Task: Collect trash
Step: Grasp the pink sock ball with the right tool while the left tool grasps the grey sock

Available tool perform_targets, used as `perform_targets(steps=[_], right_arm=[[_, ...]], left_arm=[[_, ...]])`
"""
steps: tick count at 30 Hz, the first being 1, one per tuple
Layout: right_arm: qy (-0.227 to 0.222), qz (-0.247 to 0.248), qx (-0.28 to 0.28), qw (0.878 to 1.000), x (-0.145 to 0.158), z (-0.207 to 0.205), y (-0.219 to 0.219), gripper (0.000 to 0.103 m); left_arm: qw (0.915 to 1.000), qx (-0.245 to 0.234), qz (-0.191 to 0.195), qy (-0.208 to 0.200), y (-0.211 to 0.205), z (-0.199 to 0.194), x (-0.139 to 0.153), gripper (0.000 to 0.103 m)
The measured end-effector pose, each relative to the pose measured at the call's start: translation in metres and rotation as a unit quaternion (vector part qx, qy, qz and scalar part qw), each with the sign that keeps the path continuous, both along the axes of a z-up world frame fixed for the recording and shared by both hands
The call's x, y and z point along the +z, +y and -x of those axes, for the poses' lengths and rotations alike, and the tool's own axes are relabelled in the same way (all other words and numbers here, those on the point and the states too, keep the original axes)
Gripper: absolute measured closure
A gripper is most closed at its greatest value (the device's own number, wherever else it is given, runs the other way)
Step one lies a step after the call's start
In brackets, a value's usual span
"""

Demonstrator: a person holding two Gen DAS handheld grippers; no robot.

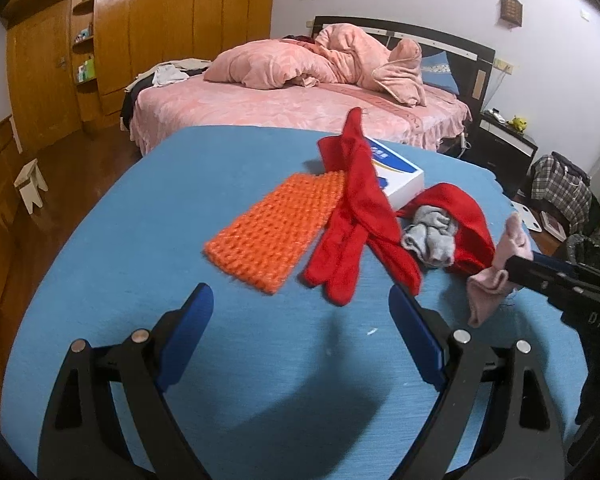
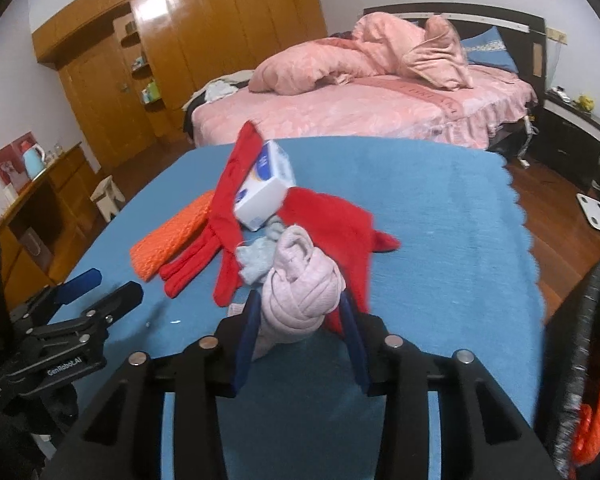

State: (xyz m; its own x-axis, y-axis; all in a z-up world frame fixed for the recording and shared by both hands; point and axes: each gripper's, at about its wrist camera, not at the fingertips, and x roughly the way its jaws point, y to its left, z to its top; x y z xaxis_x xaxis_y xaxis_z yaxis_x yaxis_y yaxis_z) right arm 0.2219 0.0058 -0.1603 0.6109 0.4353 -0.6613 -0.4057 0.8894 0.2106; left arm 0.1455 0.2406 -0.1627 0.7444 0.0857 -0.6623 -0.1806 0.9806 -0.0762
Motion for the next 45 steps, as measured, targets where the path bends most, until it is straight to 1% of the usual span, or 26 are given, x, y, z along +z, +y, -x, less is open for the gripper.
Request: perform_targets(steps=[2,6,10,11,13,20,23,26,29,30,31,35,37,40,43,45], right_arm=[[-0.005,0.008,-0.013,1.000,0.001,-0.001,-0.007,0.063],[-0.006,0.015,-0.044,0.999,0.001,-0.011,-0.027,0.063],[-0.002,0.028,-0.068,0.997,-0.002,-0.023,-0.043,0.063],[-0.001,0.030,-0.073,0.997,-0.004,-0.025,-0.047,0.063],[0.002,0.036,-0.085,0.996,-0.007,-0.030,-0.055,0.063],[0.010,0.032,-0.090,0.995,-0.013,-0.035,-0.066,0.063],[0.012,0.028,-0.090,0.995,-0.015,-0.036,-0.066,0.063],[0.013,0.025,-0.090,0.996,-0.015,-0.037,-0.067,0.063],[0.015,0.023,-0.091,0.995,-0.016,-0.037,-0.068,0.063],[0.017,0.023,-0.092,0.995,-0.017,-0.037,-0.068,0.063],[0.019,0.023,-0.093,0.995,-0.019,-0.038,-0.068,0.063],[0.023,0.021,-0.096,0.995,-0.021,-0.037,-0.069,0.063],[0.021,0.019,-0.094,0.995,-0.019,-0.035,-0.070,0.063],[0.015,0.017,-0.090,0.996,-0.014,-0.030,-0.071,0.063],[0.014,0.016,-0.086,0.996,-0.010,-0.026,-0.072,0.063],[0.013,0.016,-0.082,0.996,-0.009,-0.023,-0.071,0.063]], left_arm=[[1.0000,-0.008,0.004,-0.001,-0.007,-0.002,0.000,0.017],[0.9996,-0.026,0.014,-0.006,-0.021,-0.009,0.003,0.023],[0.9981,-0.058,0.019,-0.009,-0.042,-0.024,0.006,0.033],[0.9975,-0.067,0.019,-0.010,-0.050,-0.030,0.007,0.034],[0.9967,-0.078,0.018,-0.013,-0.061,-0.038,0.006,0.040],[0.9944,-0.104,0.016,-0.011,-0.087,-0.065,0.002,0.054],[0.9939,-0.109,0.013,-0.002,-0.091,-0.076,-0.003,0.062],[0.9934,-0.112,0.016,0.018,-0.092,-0.087,-0.014,0.072],[0.9921,-0.116,0.021,0.042,-0.092,-0.095,-0.023,0.083],[0.9918,-0.117,0.022,0.045,-0.092,-0.096,-0.024,0.088],[0.9916,-0.117,0.023,0.049,-0.093,-0.097,-0.025,0.091],[0.9920,-0.119,0.018,0.038,-0.093,-0.094,-0.022,0.095],[0.9923,-0.122,0.017,0.016,-0.093,-0.086,-0.014,0.095],[0.9925,-0.119,0.028,-0.003,-0.091,-0.074,0.000,0.095],[0.9926,-0.118,0.027,-0.007,-0.093,-0.061,0.007,0.095],[0.9936,-0.111,0.019,-0.006,-0.093,-0.048,0.009,0.095]])
